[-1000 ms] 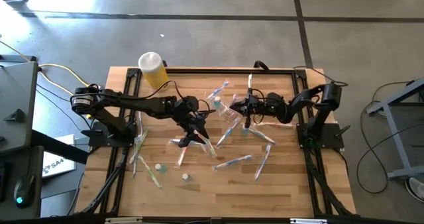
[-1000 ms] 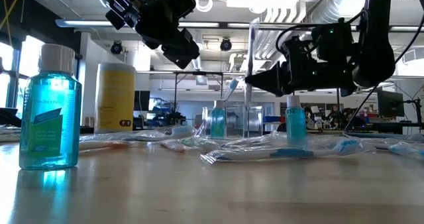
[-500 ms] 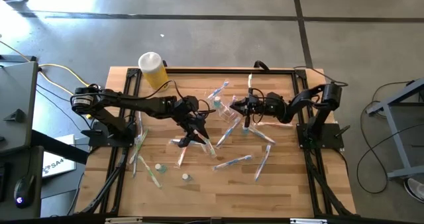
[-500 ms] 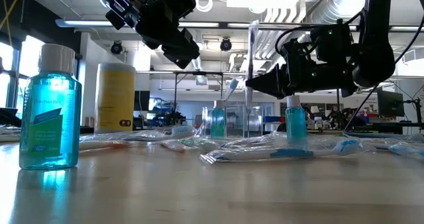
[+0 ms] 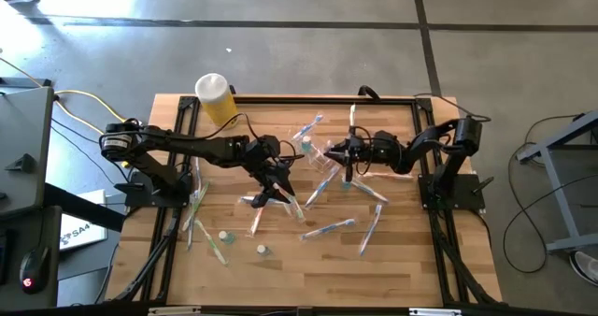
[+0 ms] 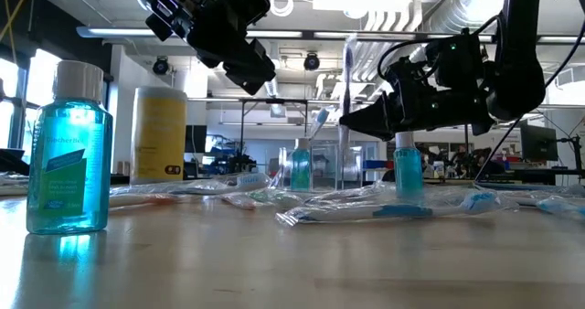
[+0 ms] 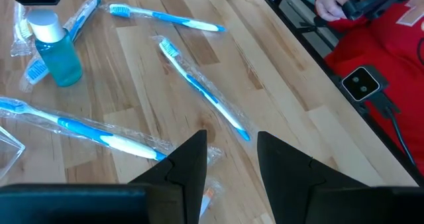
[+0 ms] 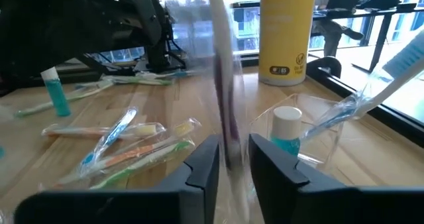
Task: Pick & Place toothbrushing station
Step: Put the purple toothbrush into the transparent organizer, then put the blue mouthwash into the transparent organizer
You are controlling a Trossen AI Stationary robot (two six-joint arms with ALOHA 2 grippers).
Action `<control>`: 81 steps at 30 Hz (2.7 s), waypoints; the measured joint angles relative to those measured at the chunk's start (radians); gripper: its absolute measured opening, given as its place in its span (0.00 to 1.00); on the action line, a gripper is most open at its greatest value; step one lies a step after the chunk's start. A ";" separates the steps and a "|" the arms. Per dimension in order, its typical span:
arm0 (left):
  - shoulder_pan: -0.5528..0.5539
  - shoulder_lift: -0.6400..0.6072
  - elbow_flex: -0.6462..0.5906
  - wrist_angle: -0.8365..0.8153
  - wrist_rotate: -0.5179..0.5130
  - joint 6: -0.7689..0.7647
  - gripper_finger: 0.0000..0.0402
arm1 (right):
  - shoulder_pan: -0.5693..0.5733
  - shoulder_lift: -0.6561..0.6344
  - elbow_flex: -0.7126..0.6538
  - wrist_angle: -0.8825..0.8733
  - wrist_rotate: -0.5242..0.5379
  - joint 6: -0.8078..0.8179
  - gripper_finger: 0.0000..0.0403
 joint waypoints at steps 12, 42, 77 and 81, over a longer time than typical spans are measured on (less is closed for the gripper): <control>0.000 0.000 0.000 0.000 0.000 0.000 0.32 | 0.000 -0.001 0.000 0.006 0.000 -0.001 0.41; 0.000 0.000 0.000 -0.041 -0.029 -0.002 0.32 | 0.030 -0.661 0.000 -0.530 -0.090 -0.092 0.50; 0.000 0.000 0.000 -0.014 -0.078 0.003 0.32 | 0.421 -0.613 0.000 -1.110 0.445 0.119 0.54; 0.000 0.000 0.000 -0.018 -0.078 -0.003 0.32 | 0.421 -0.556 0.000 -1.091 0.499 0.090 0.54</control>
